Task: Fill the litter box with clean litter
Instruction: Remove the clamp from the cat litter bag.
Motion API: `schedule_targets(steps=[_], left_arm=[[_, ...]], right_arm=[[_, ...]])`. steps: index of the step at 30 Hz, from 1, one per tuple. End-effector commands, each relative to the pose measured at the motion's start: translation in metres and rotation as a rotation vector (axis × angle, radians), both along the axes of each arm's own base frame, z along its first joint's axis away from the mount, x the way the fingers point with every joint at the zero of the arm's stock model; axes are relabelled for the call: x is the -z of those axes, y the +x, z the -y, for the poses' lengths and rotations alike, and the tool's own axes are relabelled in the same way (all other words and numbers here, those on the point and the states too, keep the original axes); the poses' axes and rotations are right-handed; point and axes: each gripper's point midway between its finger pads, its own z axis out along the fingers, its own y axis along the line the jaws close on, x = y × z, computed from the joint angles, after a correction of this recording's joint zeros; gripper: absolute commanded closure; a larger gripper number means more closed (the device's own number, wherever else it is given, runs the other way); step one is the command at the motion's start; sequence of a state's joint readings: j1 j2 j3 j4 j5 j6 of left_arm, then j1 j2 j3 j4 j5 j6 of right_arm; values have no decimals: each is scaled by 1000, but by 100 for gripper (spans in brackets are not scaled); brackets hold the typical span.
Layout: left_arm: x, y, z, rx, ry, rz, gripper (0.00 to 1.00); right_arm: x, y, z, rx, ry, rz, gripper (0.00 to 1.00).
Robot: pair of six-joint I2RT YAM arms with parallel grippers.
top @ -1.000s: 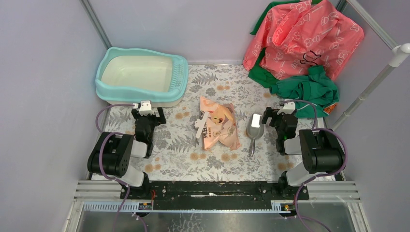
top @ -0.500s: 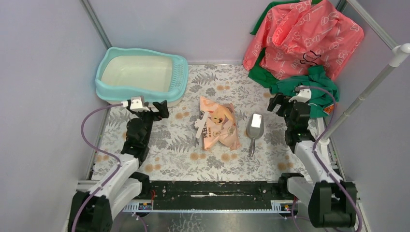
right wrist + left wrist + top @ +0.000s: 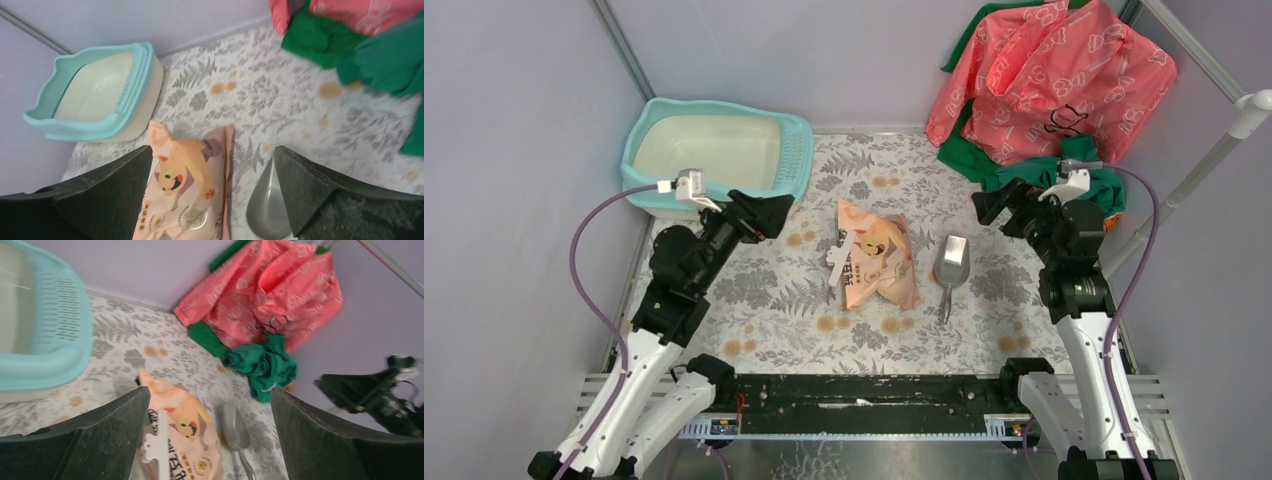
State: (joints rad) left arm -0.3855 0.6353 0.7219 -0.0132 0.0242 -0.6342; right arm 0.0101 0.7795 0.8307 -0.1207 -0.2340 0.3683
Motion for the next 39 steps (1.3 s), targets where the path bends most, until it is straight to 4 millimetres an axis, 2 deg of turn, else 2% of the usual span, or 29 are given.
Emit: schedule_targets(steps=[1, 3, 5, 8, 11, 12, 14, 18, 19, 21, 24, 26, 29, 31, 33, 35, 39], left_arm=[[-15, -9, 42, 241, -12, -48, 1], [-29, -9, 53, 307, -16, 12, 1], [-34, -5, 63, 351, -48, 33, 1], [-15, 15, 75, 364, -128, -79, 1], [3, 23, 91, 457, -186, -148, 1], [0, 23, 95, 500, -219, -127, 1], [3, 27, 94, 501, -241, -127, 1], [3, 36, 84, 336, -121, -115, 1], [-1, 36, 83, 330, -124, -92, 1], [1, 39, 74, 318, -214, -127, 1], [-7, 28, 77, 475, -322, -86, 1], [2, 34, 75, 431, -265, -115, 1], [20, 46, 64, 230, -122, -172, 1], [30, 47, 62, 216, -106, -186, 1], [44, 48, 66, 232, -115, -202, 1], [64, 51, 73, 254, -120, -240, 1], [118, 62, 69, 181, -28, -355, 1]], right_arm=[[34, -1, -27, -85, 214, -142, 0], [29, 9, -44, -185, 256, -120, 0], [35, 19, -50, -216, 288, -169, 0], [42, 35, -48, -194, 284, -205, 0], [39, 43, -41, -151, 248, -176, 0], [37, 45, -40, -147, 233, -162, 0], [33, 47, -41, -161, 202, -145, 0], [32, 54, -39, -147, 194, -128, 0], [33, 56, -36, -111, 227, -146, 0], [32, 54, -46, -174, 242, -154, 0], [32, 43, -63, -289, 206, -134, 0], [43, 39, -67, -308, 203, -175, 0], [64, 32, -81, -385, 232, -289, 0], [73, 31, -89, -385, 186, -300, 0], [91, 24, -98, -361, 79, -354, 0], [106, 16, -112, -360, -16, -395, 0], [126, 14, -117, -295, -162, -440, 3]])
